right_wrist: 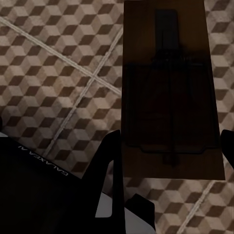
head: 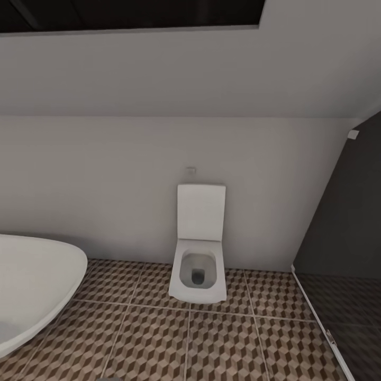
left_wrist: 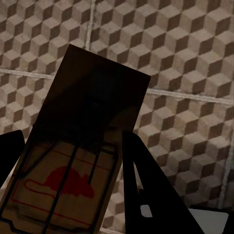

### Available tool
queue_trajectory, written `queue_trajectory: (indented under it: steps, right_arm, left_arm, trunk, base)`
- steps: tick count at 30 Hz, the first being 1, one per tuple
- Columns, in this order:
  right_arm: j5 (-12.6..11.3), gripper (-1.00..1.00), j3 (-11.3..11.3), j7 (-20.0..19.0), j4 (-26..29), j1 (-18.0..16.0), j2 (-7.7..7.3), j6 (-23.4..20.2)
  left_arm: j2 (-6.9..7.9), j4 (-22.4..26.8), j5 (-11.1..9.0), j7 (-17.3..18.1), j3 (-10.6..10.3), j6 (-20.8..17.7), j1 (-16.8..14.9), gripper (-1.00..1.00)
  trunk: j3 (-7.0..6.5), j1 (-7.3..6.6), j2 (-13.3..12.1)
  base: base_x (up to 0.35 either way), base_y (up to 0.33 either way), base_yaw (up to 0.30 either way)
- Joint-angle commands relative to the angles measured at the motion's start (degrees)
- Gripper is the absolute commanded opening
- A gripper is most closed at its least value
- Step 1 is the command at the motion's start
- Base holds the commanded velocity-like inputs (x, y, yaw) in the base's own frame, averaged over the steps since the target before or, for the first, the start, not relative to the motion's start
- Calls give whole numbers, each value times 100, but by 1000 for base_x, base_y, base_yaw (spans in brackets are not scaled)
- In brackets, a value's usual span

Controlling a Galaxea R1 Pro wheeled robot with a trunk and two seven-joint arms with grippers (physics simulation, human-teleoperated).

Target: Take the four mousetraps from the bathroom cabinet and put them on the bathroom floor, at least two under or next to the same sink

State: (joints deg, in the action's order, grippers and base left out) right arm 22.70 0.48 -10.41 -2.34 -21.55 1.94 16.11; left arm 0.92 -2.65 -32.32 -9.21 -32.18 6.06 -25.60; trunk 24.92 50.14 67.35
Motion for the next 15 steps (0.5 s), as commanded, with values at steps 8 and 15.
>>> queue_trajectory:
  steps: [8, 15]
  right_arm:
    - [-27, -100, -83, 784, -109, 146, -39, -261]
    - [-561, -100, -1595, 2548, 45, 97, -535, -972]
  left_arm:
    - [-301, -16, -29, 3, -34, 23, 183, -100]
    - [407, 52, -73, -29, 200, 9, 178, -100]
  trunk:
    - [6, 0, 4]
    - [6, 0, 4]
  base:
    - [0, 0, 0]
    - [0, 0, 0]
